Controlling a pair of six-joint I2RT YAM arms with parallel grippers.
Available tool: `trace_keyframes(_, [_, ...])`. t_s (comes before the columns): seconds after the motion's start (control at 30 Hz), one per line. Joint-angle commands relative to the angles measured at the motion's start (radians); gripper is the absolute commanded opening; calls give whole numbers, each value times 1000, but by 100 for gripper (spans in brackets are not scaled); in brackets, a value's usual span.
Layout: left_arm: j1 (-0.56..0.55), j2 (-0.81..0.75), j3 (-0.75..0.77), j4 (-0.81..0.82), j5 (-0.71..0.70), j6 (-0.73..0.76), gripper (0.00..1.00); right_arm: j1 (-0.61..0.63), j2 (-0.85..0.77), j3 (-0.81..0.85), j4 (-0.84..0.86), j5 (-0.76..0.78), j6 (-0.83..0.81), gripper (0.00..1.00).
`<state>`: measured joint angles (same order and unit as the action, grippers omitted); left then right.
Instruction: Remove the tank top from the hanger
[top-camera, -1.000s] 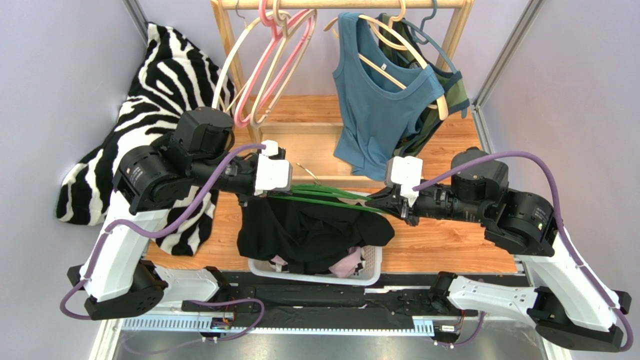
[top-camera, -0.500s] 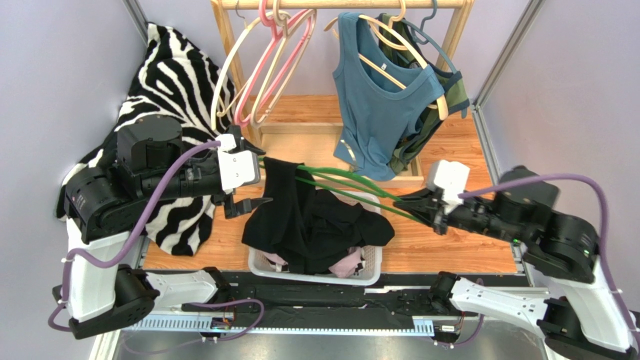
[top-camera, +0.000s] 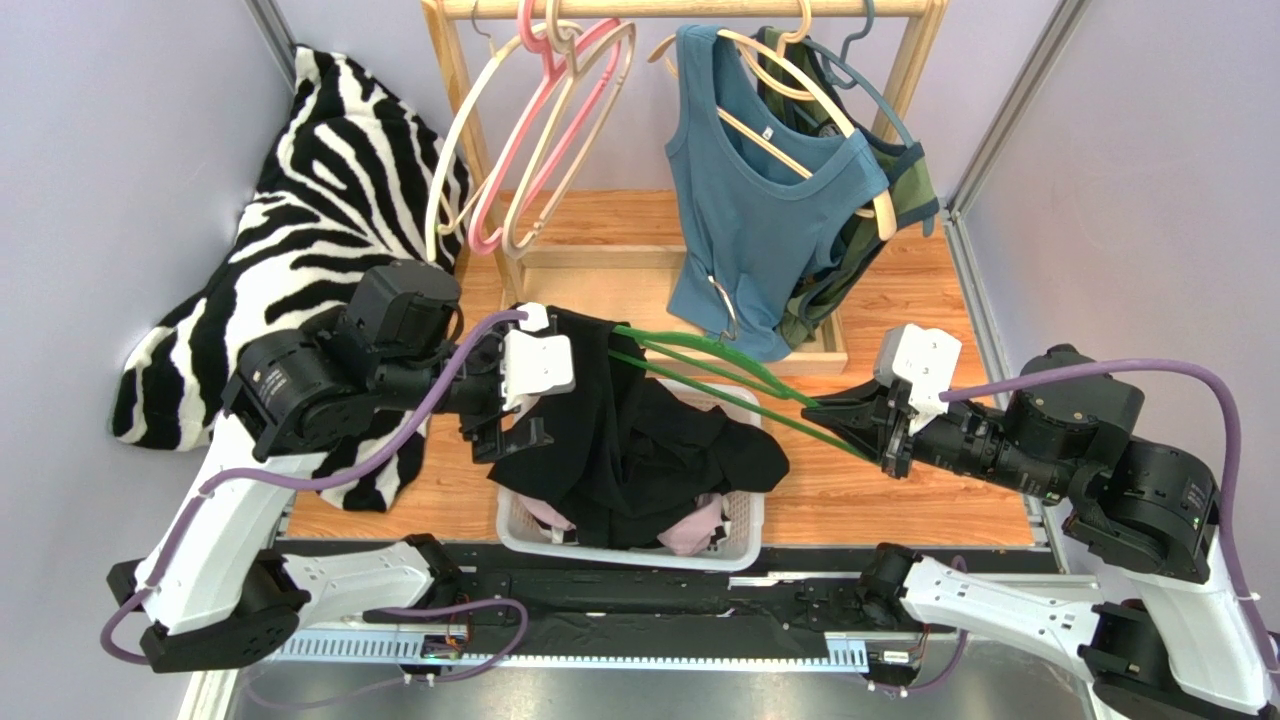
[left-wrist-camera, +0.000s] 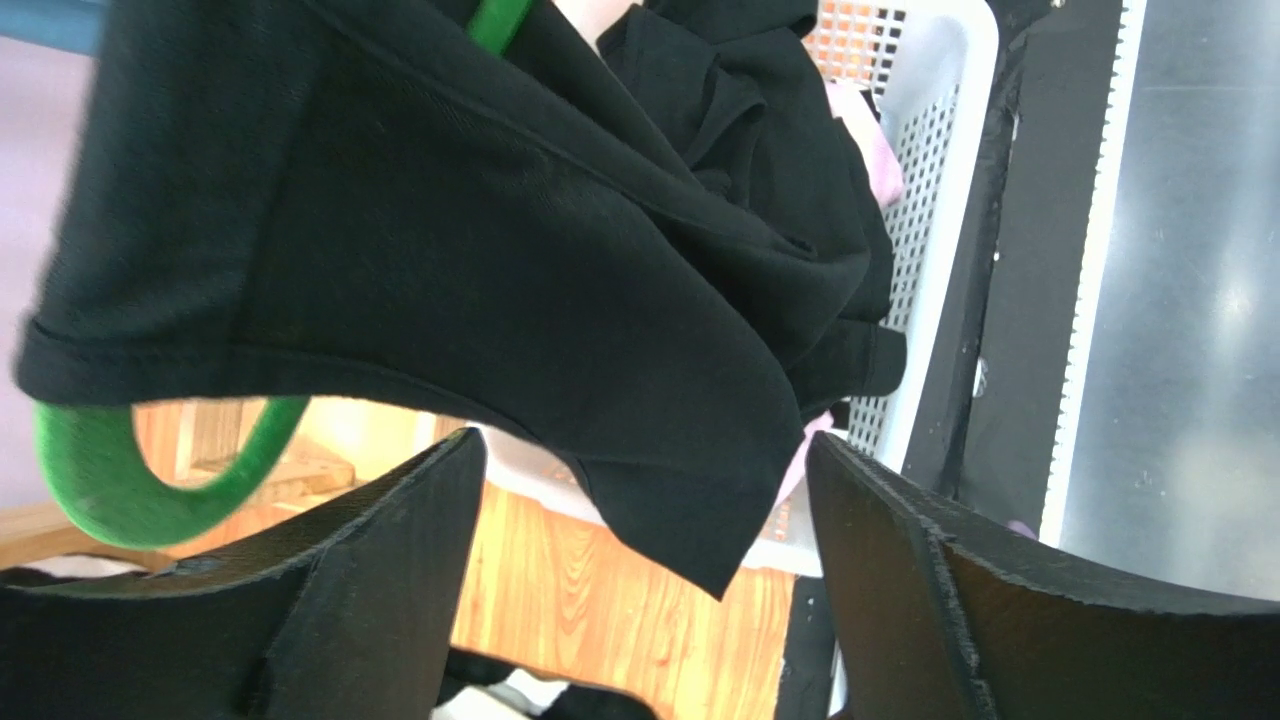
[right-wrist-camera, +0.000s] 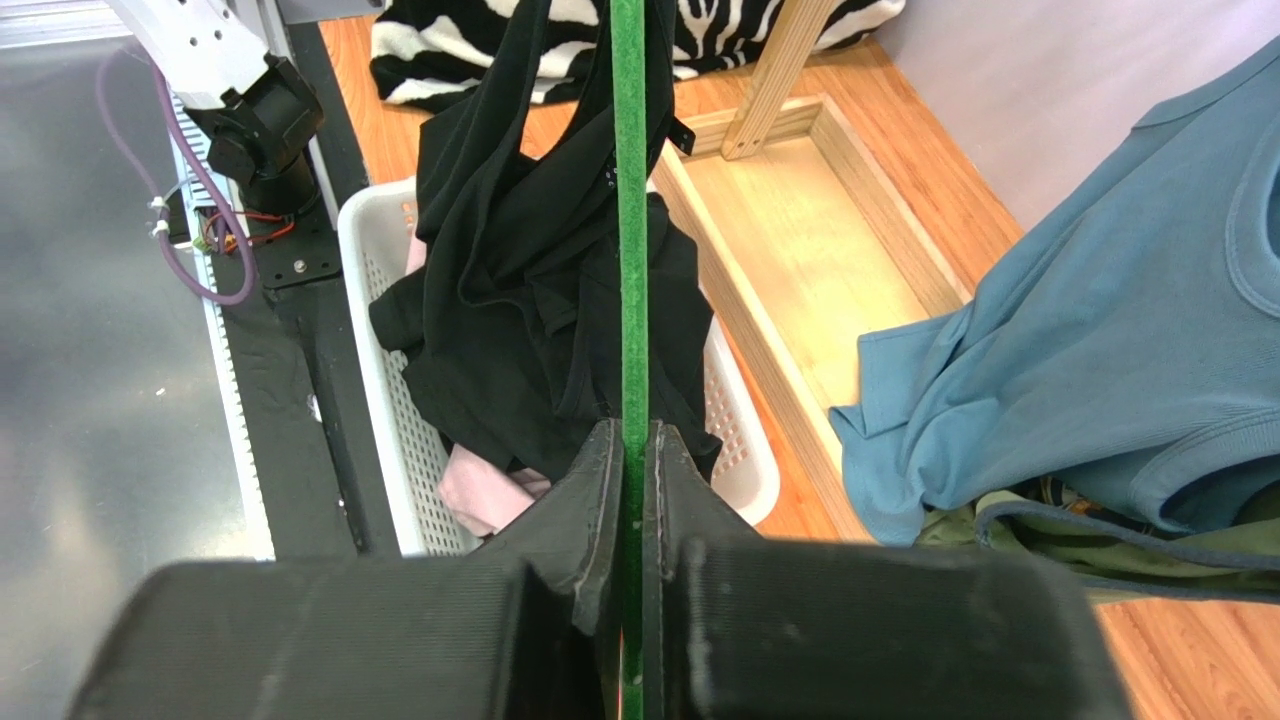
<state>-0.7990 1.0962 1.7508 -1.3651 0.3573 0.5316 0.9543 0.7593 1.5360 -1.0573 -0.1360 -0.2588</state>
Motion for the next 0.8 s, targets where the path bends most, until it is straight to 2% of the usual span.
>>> trace_keyframes(0.0, [-3, 16, -2, 73, -15, -57, 83, -3, -5, 12, 49, 6, 30, 0])
trace_keyframes(0.2, [-3, 77, -51, 136, -93, -108, 71, -3, -9, 19, 51, -7, 43, 0])
trace_keyframes(0.3, [-3, 86, -53, 155, -100, -120, 50, -3, -12, 21, 46, -11, 47, 0])
trace_keyframes(0.37, [-3, 87, -33, 143, -58, -113, 17, -2, -12, 19, 42, -8, 47, 0])
trace_keyframes(0.4, [-5, 88, -24, 135, -47, -113, 5, -3, -15, 18, 40, -7, 47, 0])
trace_keyframes(0.43, [-5, 87, -4, 132, -43, -116, 0, -3, -17, 18, 37, -2, 47, 0])
trace_keyframes(0.63, [6, 39, 96, 97, -41, -133, 0, -2, -17, 24, -9, 35, 43, 0])
trace_keyframes(0.77, [61, -9, 182, 113, -101, -142, 0, -5, -35, 18, -58, 68, 50, 0])
